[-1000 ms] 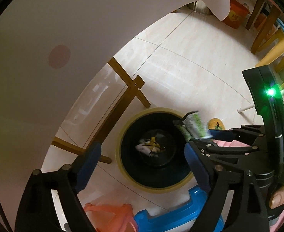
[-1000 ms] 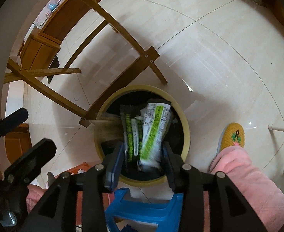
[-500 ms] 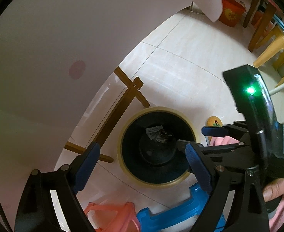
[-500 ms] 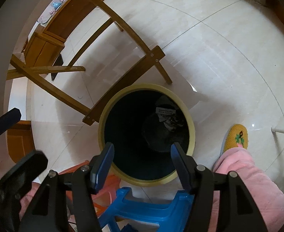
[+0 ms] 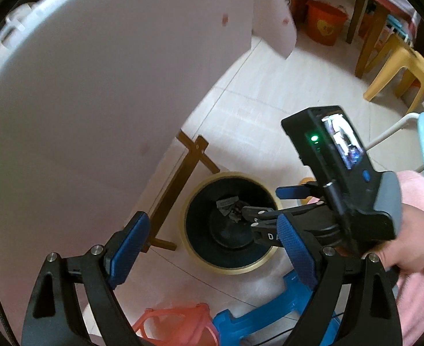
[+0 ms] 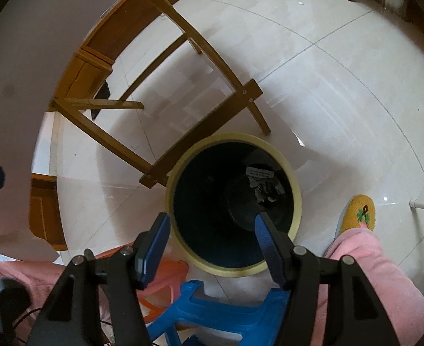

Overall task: Collect trash
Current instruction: 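Move both open tools back over the table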

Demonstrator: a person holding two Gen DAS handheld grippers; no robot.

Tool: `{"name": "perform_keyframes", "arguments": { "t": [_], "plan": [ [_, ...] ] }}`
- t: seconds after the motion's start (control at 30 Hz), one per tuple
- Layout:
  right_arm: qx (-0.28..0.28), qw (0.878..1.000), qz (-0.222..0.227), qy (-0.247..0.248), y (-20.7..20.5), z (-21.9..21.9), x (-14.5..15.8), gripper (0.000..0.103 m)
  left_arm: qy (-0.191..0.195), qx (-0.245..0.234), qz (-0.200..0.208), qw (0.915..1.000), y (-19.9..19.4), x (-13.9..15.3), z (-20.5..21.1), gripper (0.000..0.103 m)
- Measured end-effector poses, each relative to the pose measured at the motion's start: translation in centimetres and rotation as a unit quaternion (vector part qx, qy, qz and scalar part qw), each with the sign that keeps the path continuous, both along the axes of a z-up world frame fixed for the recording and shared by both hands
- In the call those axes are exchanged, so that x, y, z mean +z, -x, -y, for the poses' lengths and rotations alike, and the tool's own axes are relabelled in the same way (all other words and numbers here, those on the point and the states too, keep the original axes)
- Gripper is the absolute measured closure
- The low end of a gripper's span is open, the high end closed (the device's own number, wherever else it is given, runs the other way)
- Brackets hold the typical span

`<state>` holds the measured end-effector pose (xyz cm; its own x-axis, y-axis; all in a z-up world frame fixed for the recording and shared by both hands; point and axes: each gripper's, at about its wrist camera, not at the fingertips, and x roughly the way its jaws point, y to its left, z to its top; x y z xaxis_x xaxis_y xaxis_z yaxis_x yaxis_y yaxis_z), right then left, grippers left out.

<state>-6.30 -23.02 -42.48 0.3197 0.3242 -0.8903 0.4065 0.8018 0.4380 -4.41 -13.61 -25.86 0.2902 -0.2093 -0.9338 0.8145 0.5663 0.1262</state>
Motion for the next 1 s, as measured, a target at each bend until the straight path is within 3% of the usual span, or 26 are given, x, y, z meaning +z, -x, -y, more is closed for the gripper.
{"name": "perform_keyframes", "arguments": {
  "t": [0.2, 0.53, 0.8, 1.0],
  "plan": [
    [-0.014, 0.999, 0.038, -0.014, 0.6, 0.1, 4.9, 0.042, 0.042, -0.001, 0.021, 0.9989, 0.8, 6.4, -1.3, 0.014],
    [-0.043, 0.988, 0.147, 0.006, 1.2, 1.1, 19.2, 0.042, 0.097, 0.063, 0.08, 0.99, -0.4, 16.9, -6.4, 0.014],
    [-0.026, 0.968, 0.246, 0.047, -0.1, 0.4, 29.3, 0.042, 0.125, 0.14, 0.094, 0.9776, -3.1, 21.1, -11.3, 0.014],
    [0.013, 0.96, 0.272, 0.06, -2.5, -1.3, 33.6, 0.042, 0.144, 0.195, 0.104, 0.9647, -6.0, 23.1, -14.4, 0.015]
  ]
}}
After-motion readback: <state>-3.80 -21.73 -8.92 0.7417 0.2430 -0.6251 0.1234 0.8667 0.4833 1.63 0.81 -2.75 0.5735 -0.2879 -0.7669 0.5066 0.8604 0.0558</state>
